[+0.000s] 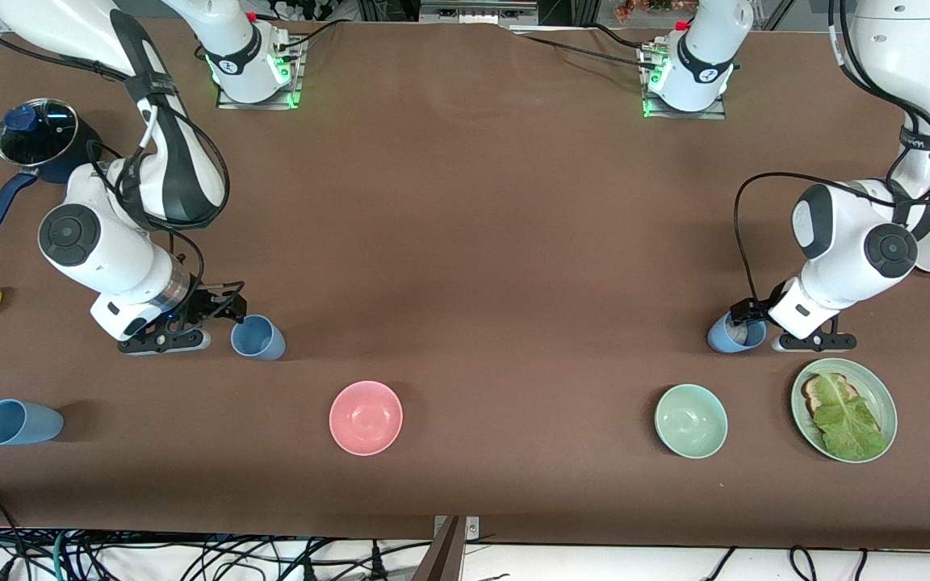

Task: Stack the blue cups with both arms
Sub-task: 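Grasp the tissue cup with the left gripper while the right gripper reaches another cup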

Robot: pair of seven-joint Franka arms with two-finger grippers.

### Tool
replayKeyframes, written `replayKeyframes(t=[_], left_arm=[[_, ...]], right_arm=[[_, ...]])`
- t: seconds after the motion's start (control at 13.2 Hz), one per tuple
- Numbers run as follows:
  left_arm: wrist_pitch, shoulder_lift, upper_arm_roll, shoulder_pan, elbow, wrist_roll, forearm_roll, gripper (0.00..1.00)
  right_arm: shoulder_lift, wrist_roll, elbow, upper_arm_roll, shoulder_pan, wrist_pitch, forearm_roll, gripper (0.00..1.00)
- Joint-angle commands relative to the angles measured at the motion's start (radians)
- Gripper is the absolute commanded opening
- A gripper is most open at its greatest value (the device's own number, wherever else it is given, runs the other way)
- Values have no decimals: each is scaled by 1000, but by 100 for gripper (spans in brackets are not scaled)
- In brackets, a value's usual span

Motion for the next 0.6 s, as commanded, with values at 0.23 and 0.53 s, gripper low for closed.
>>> replayKeyframes(t=[0.23, 0.53], left_arm=[[39, 21, 1, -1, -2, 32, -19, 93], [39, 19, 1, -4, -1, 23, -21, 32]], right_arm=[[61, -7, 31, 4, -6, 47, 9, 65], [81, -16, 45, 4, -12, 48, 9, 62]])
